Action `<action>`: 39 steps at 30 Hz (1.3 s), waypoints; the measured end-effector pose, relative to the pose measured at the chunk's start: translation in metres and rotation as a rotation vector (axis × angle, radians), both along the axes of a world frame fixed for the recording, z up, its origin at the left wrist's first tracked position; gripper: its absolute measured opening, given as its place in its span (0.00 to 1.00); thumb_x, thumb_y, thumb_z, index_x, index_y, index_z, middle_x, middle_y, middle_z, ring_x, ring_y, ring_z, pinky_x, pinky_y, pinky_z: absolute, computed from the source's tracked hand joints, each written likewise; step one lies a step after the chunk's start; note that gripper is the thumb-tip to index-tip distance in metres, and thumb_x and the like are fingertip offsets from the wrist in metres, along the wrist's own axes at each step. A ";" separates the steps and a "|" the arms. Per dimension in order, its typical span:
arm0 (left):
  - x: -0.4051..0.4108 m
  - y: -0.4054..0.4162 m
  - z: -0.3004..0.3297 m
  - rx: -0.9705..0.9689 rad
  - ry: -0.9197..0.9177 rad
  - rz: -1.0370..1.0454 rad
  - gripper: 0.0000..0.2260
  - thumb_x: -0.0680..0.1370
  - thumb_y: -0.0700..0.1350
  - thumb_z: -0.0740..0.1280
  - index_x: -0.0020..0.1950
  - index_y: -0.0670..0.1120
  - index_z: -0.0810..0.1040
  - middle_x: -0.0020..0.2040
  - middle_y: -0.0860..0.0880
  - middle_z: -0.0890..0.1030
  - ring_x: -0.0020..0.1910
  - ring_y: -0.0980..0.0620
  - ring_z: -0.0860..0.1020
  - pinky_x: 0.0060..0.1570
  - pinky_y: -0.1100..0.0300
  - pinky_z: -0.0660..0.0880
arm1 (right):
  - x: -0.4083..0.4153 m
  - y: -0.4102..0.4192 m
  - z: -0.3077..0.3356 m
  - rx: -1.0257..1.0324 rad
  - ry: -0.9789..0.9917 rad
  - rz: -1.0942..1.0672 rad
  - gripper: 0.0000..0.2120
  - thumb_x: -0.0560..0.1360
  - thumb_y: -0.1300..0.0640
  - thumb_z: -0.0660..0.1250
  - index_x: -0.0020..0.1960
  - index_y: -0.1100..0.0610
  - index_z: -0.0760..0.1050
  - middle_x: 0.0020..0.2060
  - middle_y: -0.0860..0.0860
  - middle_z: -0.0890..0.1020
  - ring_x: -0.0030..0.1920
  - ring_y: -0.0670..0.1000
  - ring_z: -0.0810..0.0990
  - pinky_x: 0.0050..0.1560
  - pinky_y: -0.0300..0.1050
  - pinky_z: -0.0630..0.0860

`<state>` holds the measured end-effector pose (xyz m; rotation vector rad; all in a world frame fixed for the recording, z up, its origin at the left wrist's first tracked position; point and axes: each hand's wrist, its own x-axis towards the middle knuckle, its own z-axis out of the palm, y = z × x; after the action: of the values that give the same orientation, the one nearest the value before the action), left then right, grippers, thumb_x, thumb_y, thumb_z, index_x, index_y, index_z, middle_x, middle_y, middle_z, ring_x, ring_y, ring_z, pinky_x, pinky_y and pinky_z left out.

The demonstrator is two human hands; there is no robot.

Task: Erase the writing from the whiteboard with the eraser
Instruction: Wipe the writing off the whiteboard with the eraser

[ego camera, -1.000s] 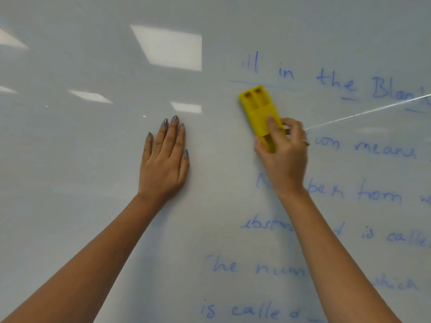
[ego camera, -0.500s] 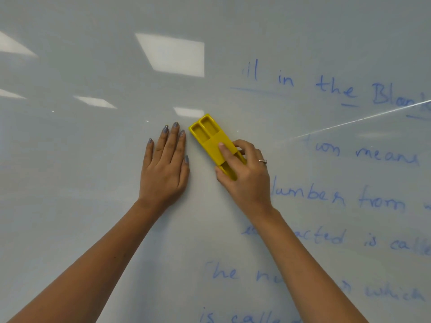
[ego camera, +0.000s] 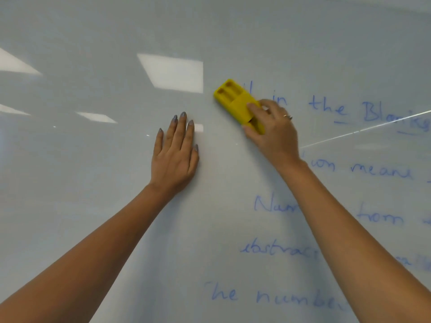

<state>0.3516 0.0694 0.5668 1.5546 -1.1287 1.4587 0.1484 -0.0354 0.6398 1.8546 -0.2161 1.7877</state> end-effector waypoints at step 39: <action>0.004 -0.004 -0.006 -0.070 -0.047 -0.029 0.26 0.82 0.49 0.49 0.78 0.41 0.61 0.79 0.43 0.59 0.79 0.44 0.56 0.76 0.42 0.56 | -0.020 -0.015 0.043 0.102 -0.145 0.007 0.20 0.73 0.54 0.68 0.64 0.54 0.76 0.58 0.59 0.75 0.54 0.63 0.76 0.51 0.54 0.75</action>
<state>0.3556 0.0655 0.5611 1.4571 -1.1105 1.5064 0.1288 -0.0501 0.6829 1.7970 -0.3617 1.9511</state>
